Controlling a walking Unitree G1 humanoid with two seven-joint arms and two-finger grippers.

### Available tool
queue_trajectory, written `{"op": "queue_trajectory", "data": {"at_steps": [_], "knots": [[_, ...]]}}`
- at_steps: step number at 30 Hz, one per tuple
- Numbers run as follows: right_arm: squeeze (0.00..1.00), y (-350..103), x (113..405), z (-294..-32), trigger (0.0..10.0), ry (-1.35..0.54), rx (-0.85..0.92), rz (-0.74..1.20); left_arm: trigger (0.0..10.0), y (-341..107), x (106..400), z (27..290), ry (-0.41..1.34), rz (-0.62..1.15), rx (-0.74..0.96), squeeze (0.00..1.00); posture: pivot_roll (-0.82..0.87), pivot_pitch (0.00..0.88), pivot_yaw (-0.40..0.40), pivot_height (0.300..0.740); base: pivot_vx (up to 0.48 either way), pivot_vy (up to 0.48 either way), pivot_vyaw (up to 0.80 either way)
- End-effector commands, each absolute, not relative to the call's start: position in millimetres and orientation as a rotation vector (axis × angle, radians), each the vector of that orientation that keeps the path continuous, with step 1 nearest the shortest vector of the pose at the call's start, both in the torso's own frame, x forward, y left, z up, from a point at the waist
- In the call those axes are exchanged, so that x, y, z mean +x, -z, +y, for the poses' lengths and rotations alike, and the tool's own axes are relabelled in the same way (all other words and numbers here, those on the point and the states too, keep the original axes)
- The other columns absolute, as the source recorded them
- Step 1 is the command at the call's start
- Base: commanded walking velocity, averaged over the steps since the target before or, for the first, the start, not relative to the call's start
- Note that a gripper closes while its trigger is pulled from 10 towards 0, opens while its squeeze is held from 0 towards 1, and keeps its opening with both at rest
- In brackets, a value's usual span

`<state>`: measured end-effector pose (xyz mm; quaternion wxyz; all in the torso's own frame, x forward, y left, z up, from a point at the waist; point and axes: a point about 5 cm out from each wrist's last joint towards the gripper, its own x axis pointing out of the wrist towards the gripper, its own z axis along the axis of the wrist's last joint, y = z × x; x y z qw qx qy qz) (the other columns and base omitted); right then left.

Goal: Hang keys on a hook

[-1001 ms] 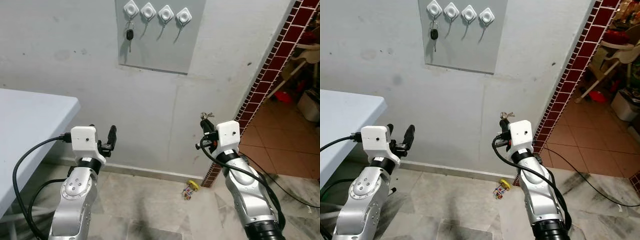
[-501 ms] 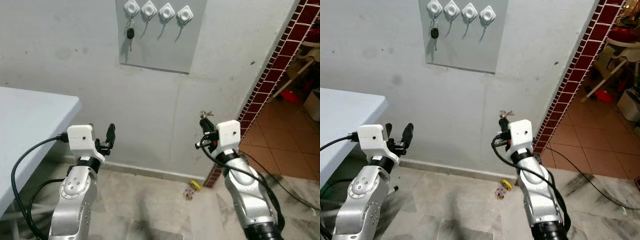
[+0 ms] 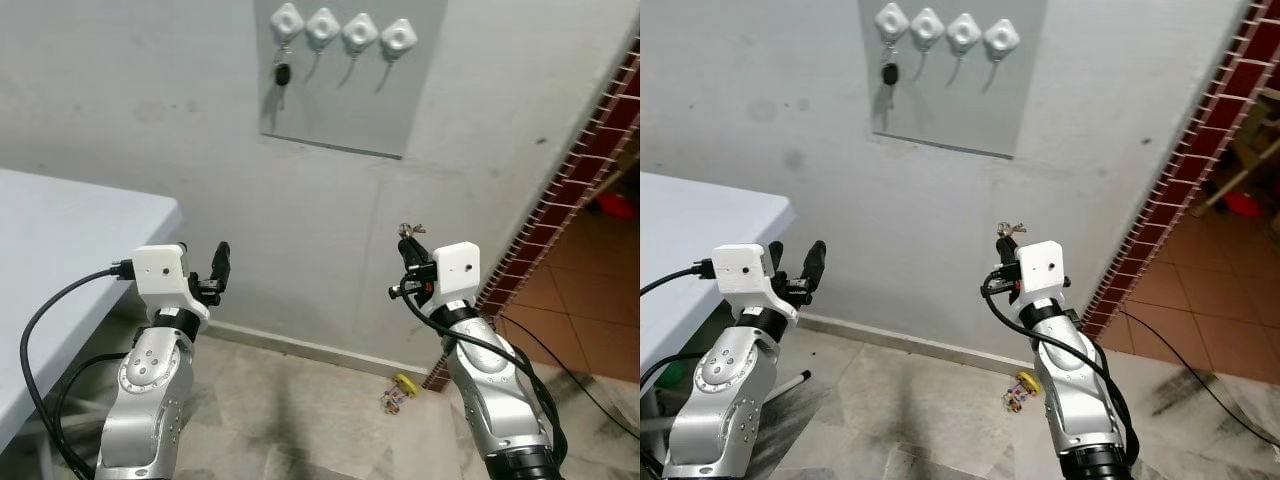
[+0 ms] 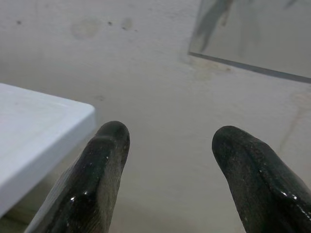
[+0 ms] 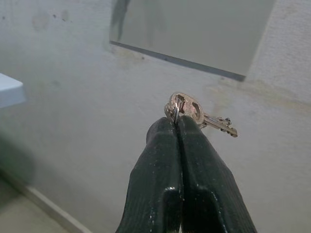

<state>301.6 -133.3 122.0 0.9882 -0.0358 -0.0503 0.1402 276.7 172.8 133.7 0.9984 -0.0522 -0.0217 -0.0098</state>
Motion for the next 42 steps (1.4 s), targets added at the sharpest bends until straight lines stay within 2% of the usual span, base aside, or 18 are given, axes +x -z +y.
{"op": "queue_trajectory", "data": {"at_steps": [1,38,42], "knots": [[0.00,-127.3,300.9,-136.9,10.0,-0.271,-0.076,-0.118,10.0,-139.9,278.1,169.3,0.034,-0.059,-0.104,0.00,-0.08,0.009,-0.048,0.728,0.345,0.000,0.00],[0.00,-126.9,298.9,-131.0,10.0,-0.300,-0.070,-0.118,10.0,-140.1,277.0,165.9,0.040,-0.068,-0.097,0.00,-0.07,0.000,-0.057,0.728,0.473,0.000,0.00],[0.00,-126.5,298.6,-131.4,10.0,-0.301,-0.070,-0.116,10.0,-138.7,277.8,164.2,0.034,-0.060,-0.105,0.00,-0.07,0.000,-0.058,0.728,0.000,0.000,0.00]]}}
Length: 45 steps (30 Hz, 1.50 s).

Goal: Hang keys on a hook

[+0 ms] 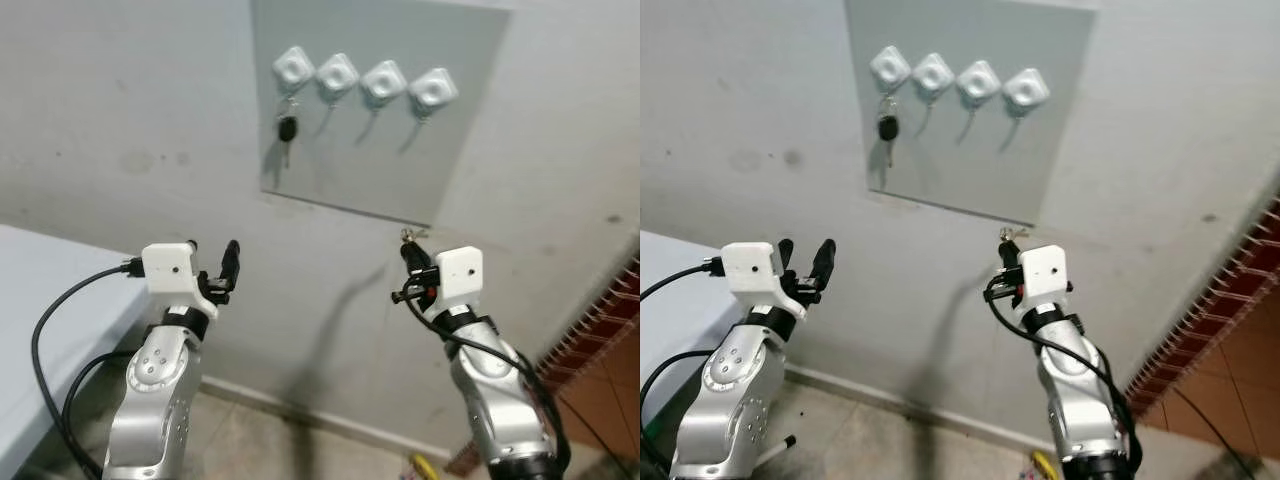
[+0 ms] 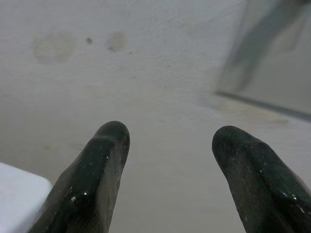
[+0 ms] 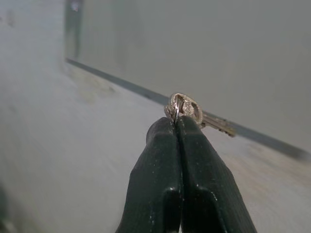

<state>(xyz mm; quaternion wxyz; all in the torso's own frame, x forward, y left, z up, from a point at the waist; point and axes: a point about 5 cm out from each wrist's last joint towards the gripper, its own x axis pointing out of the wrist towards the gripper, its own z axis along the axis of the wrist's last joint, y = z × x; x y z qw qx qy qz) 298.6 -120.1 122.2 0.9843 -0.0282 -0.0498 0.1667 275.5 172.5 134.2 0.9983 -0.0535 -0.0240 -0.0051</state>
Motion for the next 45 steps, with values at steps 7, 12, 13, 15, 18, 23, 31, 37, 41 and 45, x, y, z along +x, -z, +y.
{"op": "queue_trajectory", "data": {"at_steps": [7,12,13,15,18,23,31,37,41,45], "knots": [[0.00,-127.9,299.3,-131.4,10.0,-0.308,-0.071,-0.118,10.0,-143.2,279.4,157.1,0.079,-0.085,-0.024,0.00,-0.06,0.000,-0.064,0.728,0.000,0.000,0.00],[0.00,-128.6,299.8,-131.1,10.0,-0.313,-0.070,-0.119,10.0,-145.8,280.5,151.2,0.134,-0.098,0.067,0.00,-0.06,0.000,-0.064,0.728,0.000,0.000,0.00],[0.00,-128.6,299.8,-131.1,10.0,-0.313,-0.070,-0.119,10.0,-145.8,280.5,151.2,0.134,-0.098,0.067,0.00,-0.06,0.000,-0.064,0.728,0.000,0.000,0.00],[0.00,-134.3,301.0,-130.0,10.0,-0.336,-0.060,-0.143,10.0,-153.4,280.7,140.3,0.215,-0.134,0.064,0.00,-0.07,0.006,-0.063,0.728,0.000,0.000,0.00],[0.00,-164.9,305.7,-126.0,10.0,-0.418,-0.007,-0.263,10.0,-172.0,279.7,114.9,0.376,-0.220,0.118,0.00,-0.08,0.008,-0.060,0.728,0.000,0.000,0.00],[0.00,-186.1,311.2,-124.4,10.0,-0.447,0.014,-0.336,10.0,-179.8,282.0,106.9,0.420,-0.243,0.124,0.00,-0.08,0.009,-0.057,0.728,0.000,0.000,0.00],[0.00,-217.0,320.3,-121.5,10.0,-0.481,0.029,-0.426,10.0,-190.3,283.0,104.7,0.457,-0.264,0.119,0.00,-0.09,0.013,-0.051,0.728,0.000,0.000,0.00],[0.00,-231.8,327.1,-126.3,10.0,-0.477,0.056,-0.456,10.0,-200.0,284.3,102.7,0.462,-0.291,0.111,0.00,-0.08,0.015,-0.057,0.728,0.000,0.000,0.00],[0.00,-235.5,331.2,-129.3,10.0,-0.477,0.108,-0.446,10.0,-203.3,284.6,102.0,0.461,-0.299,0.108,0.00,-0.08,0.017,-0.058,0.728,0.000,0.000,0.00],[0.00,-238.0,333.2,-132.5,10.0,-0.491,0.164,-0.437,10.0,-203.8,284.3,102.2,0.460,-0.299,0.108,0.00,-0.08,0.016,-0.058,0.728,0.000,0.000,0.00]]}}
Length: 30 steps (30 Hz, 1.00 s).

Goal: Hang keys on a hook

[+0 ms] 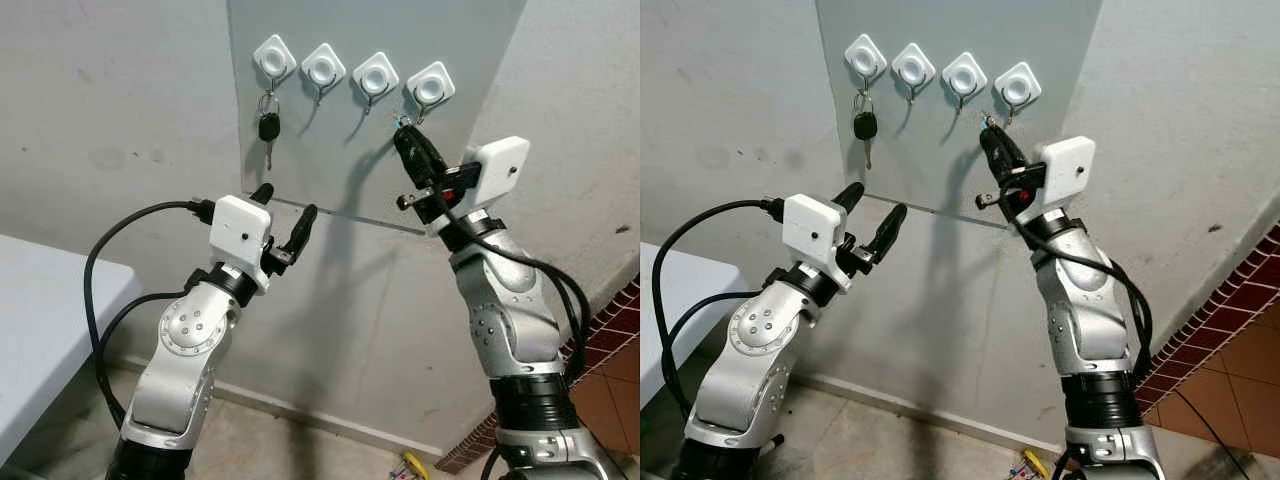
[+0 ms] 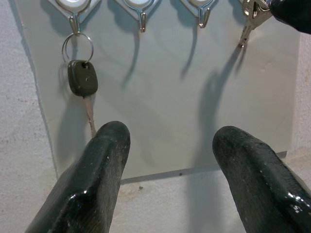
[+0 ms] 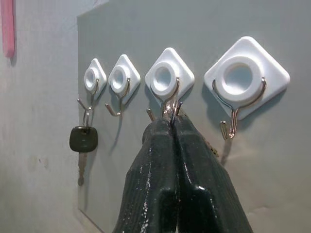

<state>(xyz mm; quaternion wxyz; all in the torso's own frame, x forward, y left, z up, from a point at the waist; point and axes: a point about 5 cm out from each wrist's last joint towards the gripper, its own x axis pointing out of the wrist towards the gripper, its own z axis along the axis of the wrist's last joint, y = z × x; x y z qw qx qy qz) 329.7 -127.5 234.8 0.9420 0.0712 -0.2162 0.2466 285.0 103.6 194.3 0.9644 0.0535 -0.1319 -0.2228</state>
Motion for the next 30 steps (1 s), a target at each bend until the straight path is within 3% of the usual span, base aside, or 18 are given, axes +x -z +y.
{"op": "queue_trajectory", "data": {"at_steps": [1,18,30], "knots": [[0.00,-238.2,333.5,-133.0,10.0,-0.494,0.172,-0.434,10.0,-203.9,284.3,102.2,0.460,-0.298,0.107,0.00,-0.08,0.016,-0.058,0.728,0.000,0.000,0.00],[0.00,-240.4,341.7,-144.6,10.0,-0.530,0.391,-0.350,10.0,-206.9,281.3,100.4,0.470,-0.304,0.103,0.00,-0.08,0.010,-0.056,0.728,0.000,0.000,0.00],[0.00,-245.5,346.0,-148.8,10.0,-0.545,0.431,-0.341,10.0,-206.9,278.9,99.4,0.467,-0.301,0.097,0.00,-0.07,0.010,-0.060,0.728,0.000,0.000,0.00]]}}
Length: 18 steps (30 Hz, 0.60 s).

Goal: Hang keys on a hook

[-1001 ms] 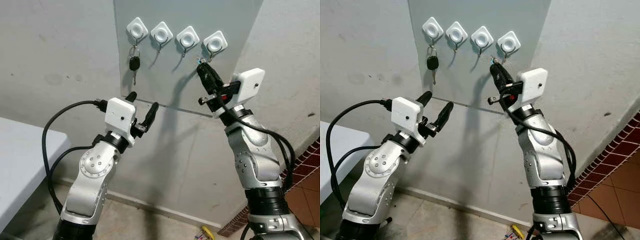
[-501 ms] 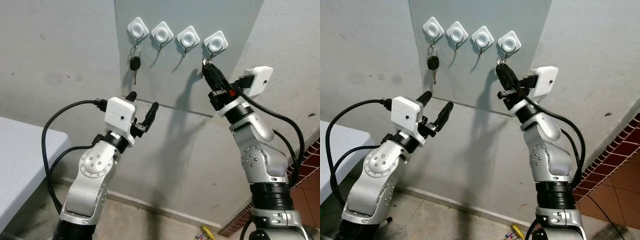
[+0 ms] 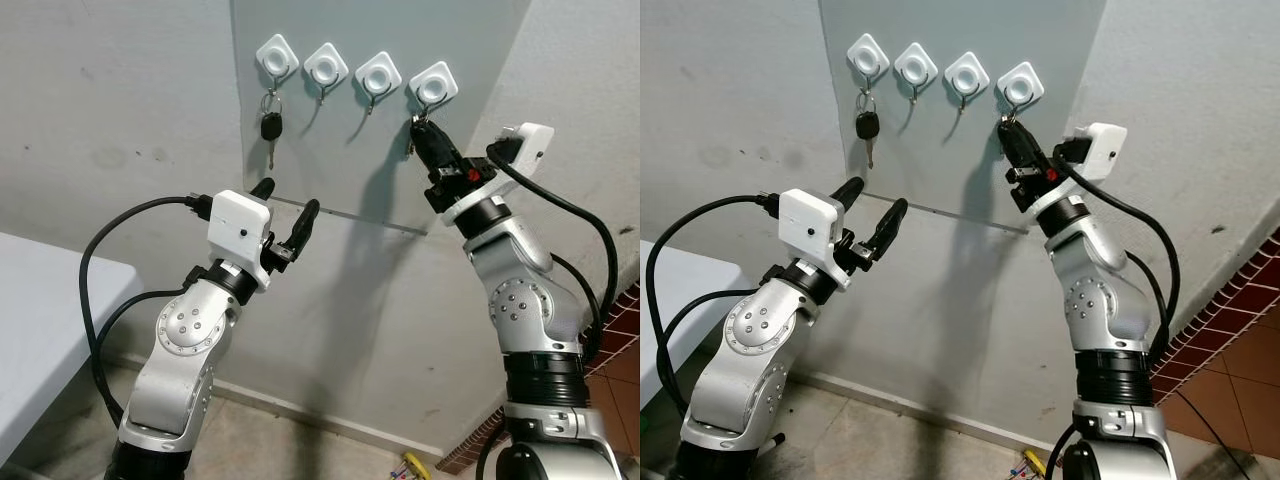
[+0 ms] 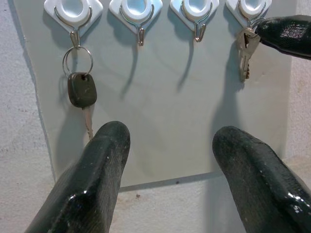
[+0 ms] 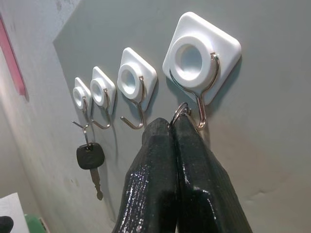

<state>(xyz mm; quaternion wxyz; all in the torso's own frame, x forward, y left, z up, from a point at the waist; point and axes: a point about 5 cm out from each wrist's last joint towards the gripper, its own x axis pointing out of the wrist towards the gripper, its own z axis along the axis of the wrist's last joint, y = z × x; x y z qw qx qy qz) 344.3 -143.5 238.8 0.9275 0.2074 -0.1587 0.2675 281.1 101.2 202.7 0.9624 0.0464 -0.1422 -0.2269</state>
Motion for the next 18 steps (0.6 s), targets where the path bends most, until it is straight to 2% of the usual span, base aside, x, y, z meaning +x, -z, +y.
{"op": "queue_trajectory", "data": {"at_steps": [1,7,9,18], "knots": [[0.00,-245.4,346.0,-148.7,10.0,-0.547,0.435,-0.341,10.0,-206.8,278.8,99.4,0.467,-0.300,0.097,0.00,-0.07,0.010,-0.060,0.728,0.000,0.000,0.00],[0.00,-242.0,345.7,-148.3,10.0,-0.559,0.516,-0.314,10.0,-206.2,278.3,101.3,0.458,-0.296,0.096,0.00,-0.06,0.017,-0.063,0.728,0.000,0.000,0.00],[0.00,-239.2,344.7,-147.3,10.0,-0.574,0.590,-0.294,10.0,-206.6,278.1,102.0,0.454,-0.295,0.091,0.00,-0.06,0.019,-0.064,0.728,0.000,0.000,0.00],[0.00,-237.8,342.5,-146.9,10.0,-0.590,0.620,-0.297,10.0,-207.1,277.9,102.5,0.449,-0.294,0.089,0.00,-0.06,0.023,-0.063,0.728,0.000,0.000,0.00]]}}
